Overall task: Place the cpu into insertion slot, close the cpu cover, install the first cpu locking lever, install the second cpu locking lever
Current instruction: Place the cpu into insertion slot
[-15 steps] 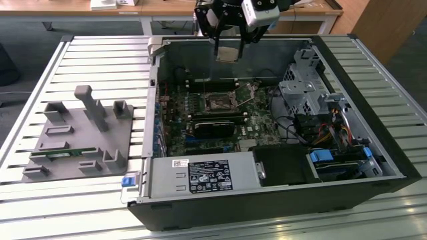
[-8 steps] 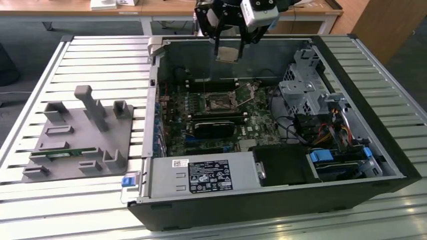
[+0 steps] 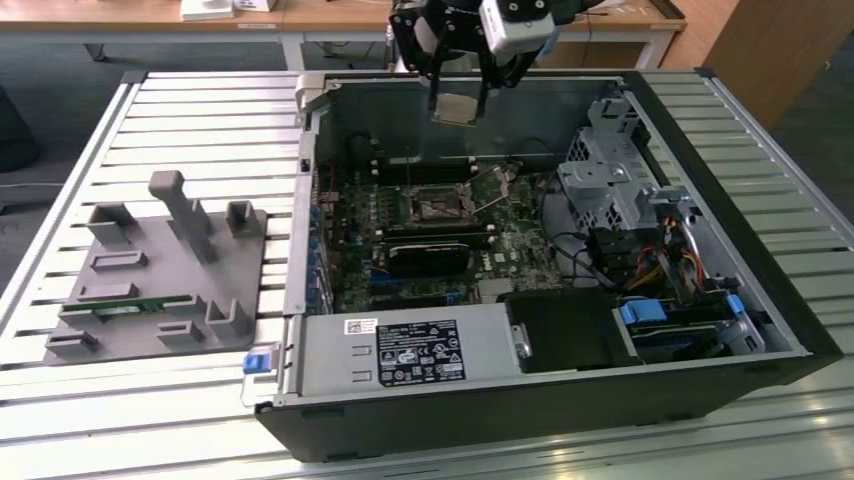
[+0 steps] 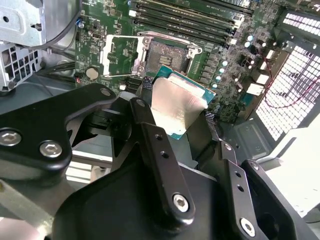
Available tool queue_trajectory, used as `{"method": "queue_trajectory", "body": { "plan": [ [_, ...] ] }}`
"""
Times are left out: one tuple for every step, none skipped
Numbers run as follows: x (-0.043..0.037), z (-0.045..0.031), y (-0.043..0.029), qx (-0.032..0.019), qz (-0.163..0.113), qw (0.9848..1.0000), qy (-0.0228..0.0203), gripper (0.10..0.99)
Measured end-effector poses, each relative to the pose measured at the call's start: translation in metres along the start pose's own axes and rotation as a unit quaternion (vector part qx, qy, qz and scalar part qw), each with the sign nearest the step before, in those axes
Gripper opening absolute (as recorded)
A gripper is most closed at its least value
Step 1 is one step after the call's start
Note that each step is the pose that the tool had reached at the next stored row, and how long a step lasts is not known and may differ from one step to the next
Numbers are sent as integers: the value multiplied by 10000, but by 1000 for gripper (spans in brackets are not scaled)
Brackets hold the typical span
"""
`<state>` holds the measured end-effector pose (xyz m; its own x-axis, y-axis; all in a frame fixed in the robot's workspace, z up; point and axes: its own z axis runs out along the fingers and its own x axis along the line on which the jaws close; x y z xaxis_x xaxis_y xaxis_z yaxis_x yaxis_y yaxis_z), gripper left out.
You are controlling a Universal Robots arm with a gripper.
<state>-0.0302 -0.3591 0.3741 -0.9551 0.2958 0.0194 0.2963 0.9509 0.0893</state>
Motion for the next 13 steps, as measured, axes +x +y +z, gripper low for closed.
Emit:
{"method": "queue_trajectory", "body": {
  "plan": [
    [0,0,0,0,17,10000,-2,529],
    [1,0,0,-1,37,10000,-3,529],
    [2,1,-1,-1,63,10000,-6,529],
    [2,1,-1,-1,84,10000,-8,529],
    [2,1,-1,-2,101,9999,-9,529],
    [1,1,-1,-2,119,9999,-11,529],
    [2,1,-1,-2,136,9999,-12,529],
    [2,2,-1,-3,154,9999,-14,529],
    [2,2,-1,-3,172,9999,-16,529],
    [2,2,-1,-4,192,9998,-17,529],
    [2,2,-1,-4,211,9998,-19,529],
    [2,3,-1,-4,229,9997,-21,529],
    [2,3,-1,-5,248,9997,-22,529]
  ]
}}
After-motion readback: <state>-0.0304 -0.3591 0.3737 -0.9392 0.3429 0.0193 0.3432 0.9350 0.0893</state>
